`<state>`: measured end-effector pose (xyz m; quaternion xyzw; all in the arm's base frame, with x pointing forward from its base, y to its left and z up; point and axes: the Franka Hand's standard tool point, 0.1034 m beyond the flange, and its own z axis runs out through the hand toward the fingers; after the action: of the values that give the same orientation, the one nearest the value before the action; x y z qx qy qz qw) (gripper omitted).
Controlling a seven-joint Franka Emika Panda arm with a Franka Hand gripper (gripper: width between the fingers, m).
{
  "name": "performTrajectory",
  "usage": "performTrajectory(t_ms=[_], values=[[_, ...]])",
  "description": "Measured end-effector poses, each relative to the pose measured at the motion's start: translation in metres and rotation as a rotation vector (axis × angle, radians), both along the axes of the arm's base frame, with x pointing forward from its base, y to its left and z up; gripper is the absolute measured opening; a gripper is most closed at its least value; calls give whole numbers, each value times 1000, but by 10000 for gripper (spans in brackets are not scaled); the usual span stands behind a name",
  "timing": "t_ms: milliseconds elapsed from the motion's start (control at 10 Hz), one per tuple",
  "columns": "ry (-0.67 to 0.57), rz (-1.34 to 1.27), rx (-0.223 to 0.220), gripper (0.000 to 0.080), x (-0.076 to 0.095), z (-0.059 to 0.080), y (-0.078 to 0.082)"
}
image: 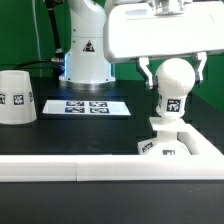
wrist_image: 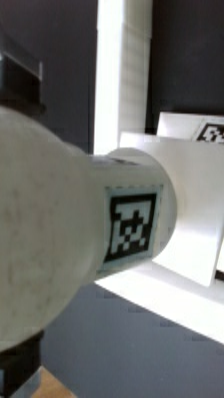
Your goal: Assemble lamp
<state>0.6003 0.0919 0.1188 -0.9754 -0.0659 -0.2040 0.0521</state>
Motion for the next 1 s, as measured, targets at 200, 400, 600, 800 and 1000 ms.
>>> performTrajectory(t_ms=[200, 400, 600, 800, 1000], values=[[-34, -3, -9, 579, -5, -4, 0], [-82, -7, -18, 579, -8, -5, -1], [-96, -8, -21, 579, -8, -4, -1], [-95, -9, -21, 669, -8, -5, -1], [-91, -8, -22, 690, -9, -5, -2]])
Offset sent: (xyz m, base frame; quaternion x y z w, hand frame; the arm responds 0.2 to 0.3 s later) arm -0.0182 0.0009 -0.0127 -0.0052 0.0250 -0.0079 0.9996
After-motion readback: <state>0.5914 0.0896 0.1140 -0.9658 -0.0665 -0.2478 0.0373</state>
